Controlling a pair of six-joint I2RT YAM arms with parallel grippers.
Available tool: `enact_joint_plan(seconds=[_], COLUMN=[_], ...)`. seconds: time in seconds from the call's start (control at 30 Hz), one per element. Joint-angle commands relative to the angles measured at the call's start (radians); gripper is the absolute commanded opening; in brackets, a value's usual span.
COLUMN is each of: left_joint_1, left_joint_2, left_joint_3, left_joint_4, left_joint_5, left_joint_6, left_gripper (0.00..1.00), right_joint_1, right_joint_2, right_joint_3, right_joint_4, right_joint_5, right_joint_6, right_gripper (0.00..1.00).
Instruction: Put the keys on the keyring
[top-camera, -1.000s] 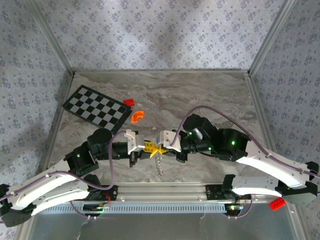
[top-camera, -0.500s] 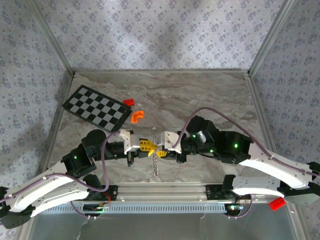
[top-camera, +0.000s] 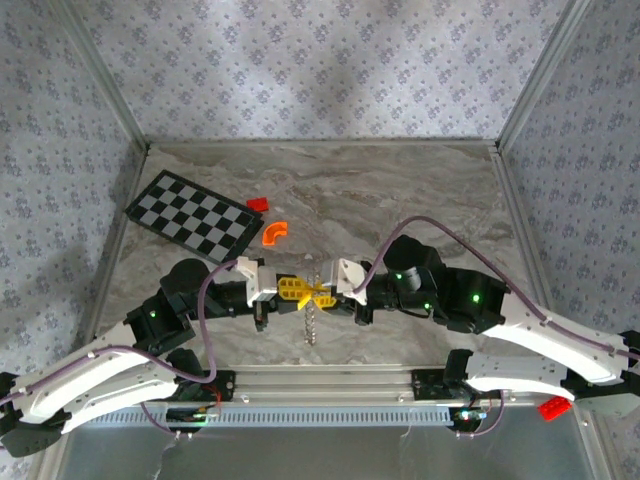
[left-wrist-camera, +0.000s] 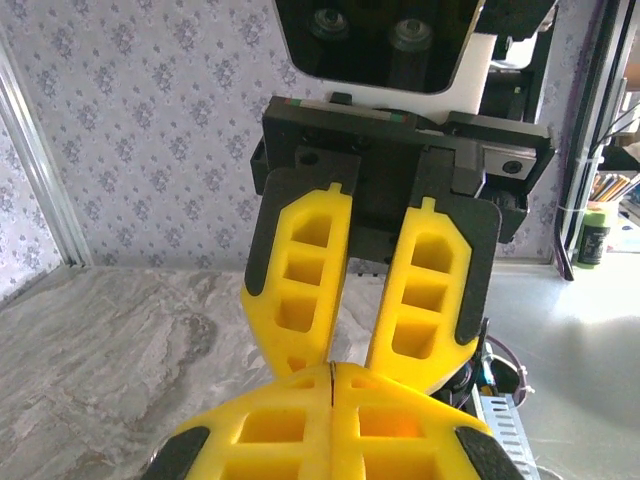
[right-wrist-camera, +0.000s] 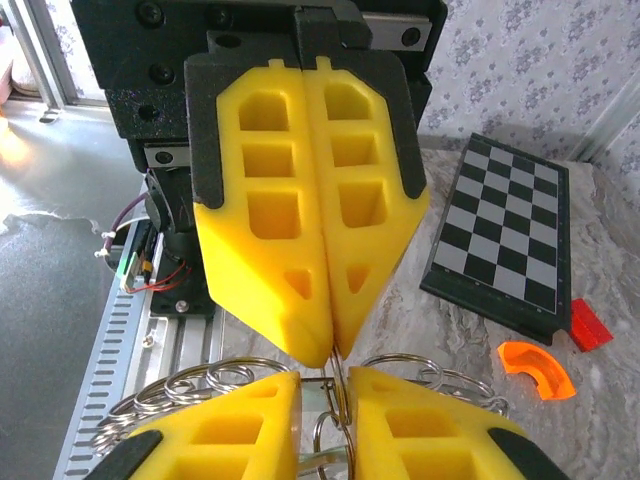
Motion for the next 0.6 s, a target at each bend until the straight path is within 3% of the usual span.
enact_joint_plan(seconds=[0.0,0.23,0.43,0.47,0.57], left_joint_1=[0.003,0.003,0.003,0.003,0.003], left_joint_2=[-0.012,-0.01,-0.012,-0.014,-0.014], left_joint_3=[0.001,-0.034,-0.017,-0.008,0.02], left_joint_4=[0.134,0.212,0.12,0.078,-0.036], left_joint_5=[0.049,0.054,0.003,-0.023,-0.064], left_joint_6=[-0.026,-0.07,-0.042,-0.029,0.006], left_gripper=[0.0,0.0,0.0,0.02,0.24], right_joint_1=[-0.009,-0.026,-0.03,-0.029,-0.029], right_joint_2=[-0.023,-0.052,-0.065,-0.067,-0.053], right_joint_3=[-0.022,-0.044,-0.029,-0.022,0.024], right_joint_4=[0.028,0.065,0.049,0.033,-0.041], right_joint_5=[-0.005,-0.009,0.011,0.011,0.017], right_joint_6=[0.025,0.034,0.019,0.007,-0.036], right_gripper=[0.17,0.0,0.0,0.0,0.0])
